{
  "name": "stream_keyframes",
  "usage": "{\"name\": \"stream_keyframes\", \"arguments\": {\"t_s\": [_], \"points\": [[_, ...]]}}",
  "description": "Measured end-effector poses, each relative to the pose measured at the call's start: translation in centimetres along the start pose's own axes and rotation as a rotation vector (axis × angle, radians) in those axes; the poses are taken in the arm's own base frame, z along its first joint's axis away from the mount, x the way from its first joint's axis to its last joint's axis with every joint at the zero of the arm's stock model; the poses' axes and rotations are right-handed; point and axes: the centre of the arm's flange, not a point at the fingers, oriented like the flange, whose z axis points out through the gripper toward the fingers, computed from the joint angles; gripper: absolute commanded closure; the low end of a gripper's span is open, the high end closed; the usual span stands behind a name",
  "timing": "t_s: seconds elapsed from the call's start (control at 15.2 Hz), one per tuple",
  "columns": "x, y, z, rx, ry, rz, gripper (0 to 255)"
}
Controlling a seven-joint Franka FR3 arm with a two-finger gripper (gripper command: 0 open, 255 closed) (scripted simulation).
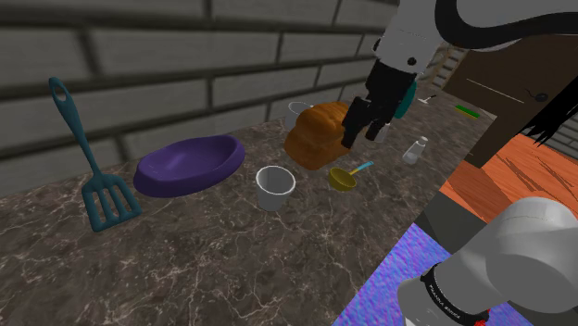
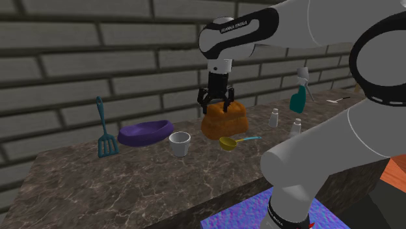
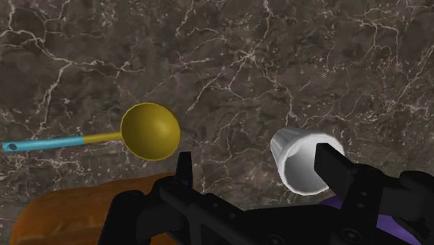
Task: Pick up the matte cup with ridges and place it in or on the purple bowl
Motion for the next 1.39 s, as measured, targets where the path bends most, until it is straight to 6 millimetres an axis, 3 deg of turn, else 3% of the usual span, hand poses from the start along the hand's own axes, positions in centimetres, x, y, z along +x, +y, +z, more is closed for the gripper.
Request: {"name": "stream_keyframes", "arguments": {"t_s": [0.73, 1.39], "points": [[6.9, -6.0, 10.6, 0.042, 0.044, 0.034, 0], [7.8, -6.9, 15.4, 0.047, 0.051, 0.039, 0]]}}
